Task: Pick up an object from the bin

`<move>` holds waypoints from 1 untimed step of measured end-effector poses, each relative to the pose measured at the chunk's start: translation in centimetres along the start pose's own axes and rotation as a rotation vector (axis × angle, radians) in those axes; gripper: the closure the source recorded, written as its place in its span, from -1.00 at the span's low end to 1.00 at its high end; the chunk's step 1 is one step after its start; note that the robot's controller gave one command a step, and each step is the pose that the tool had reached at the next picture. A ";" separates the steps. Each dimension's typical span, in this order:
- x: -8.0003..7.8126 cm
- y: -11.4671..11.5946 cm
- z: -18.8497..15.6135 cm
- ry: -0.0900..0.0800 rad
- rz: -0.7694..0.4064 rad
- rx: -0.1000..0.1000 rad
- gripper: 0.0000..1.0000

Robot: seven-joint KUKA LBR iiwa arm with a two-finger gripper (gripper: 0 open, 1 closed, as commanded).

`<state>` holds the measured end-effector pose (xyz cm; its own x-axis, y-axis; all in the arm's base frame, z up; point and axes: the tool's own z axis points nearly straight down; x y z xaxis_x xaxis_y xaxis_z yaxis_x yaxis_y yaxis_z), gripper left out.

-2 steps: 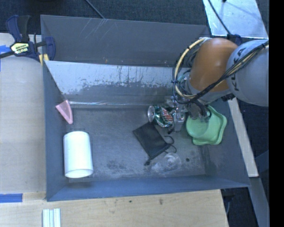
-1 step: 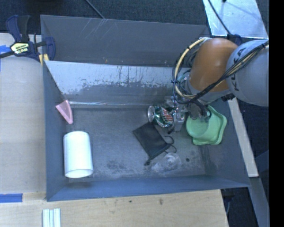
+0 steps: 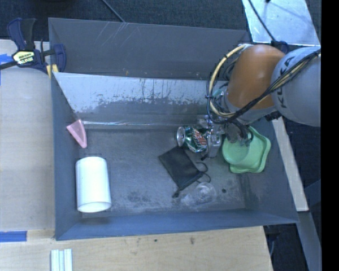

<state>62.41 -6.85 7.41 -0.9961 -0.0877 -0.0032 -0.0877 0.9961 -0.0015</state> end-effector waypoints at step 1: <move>0.1 0.0 -1.8 0.005 0.000 -0.001 1.00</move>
Offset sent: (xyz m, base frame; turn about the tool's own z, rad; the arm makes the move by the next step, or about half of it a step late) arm 0.0001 0.0002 0.0306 0.0000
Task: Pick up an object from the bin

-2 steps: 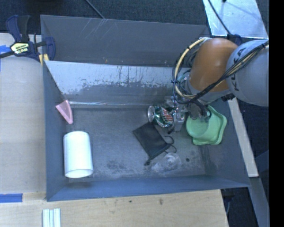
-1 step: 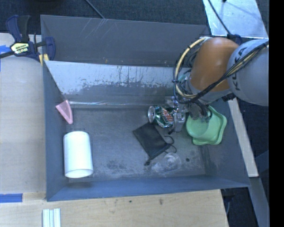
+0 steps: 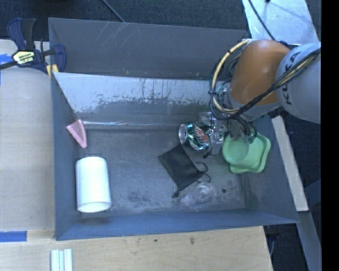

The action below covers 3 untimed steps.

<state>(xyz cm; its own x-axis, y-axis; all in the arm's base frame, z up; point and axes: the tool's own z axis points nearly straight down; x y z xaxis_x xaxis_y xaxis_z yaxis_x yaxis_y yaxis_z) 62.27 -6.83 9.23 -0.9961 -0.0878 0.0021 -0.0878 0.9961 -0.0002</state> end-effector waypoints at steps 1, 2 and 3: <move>-0.2 0.0 -1.8 -0.008 0.000 0.002 1.00; -0.3 -0.1 -2.8 -0.012 0.000 0.002 1.00; -0.3 -0.1 -3.5 -0.009 0.000 0.002 1.00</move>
Offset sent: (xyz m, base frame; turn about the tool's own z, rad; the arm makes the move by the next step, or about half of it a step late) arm 0.0001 0.0000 0.0025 0.0000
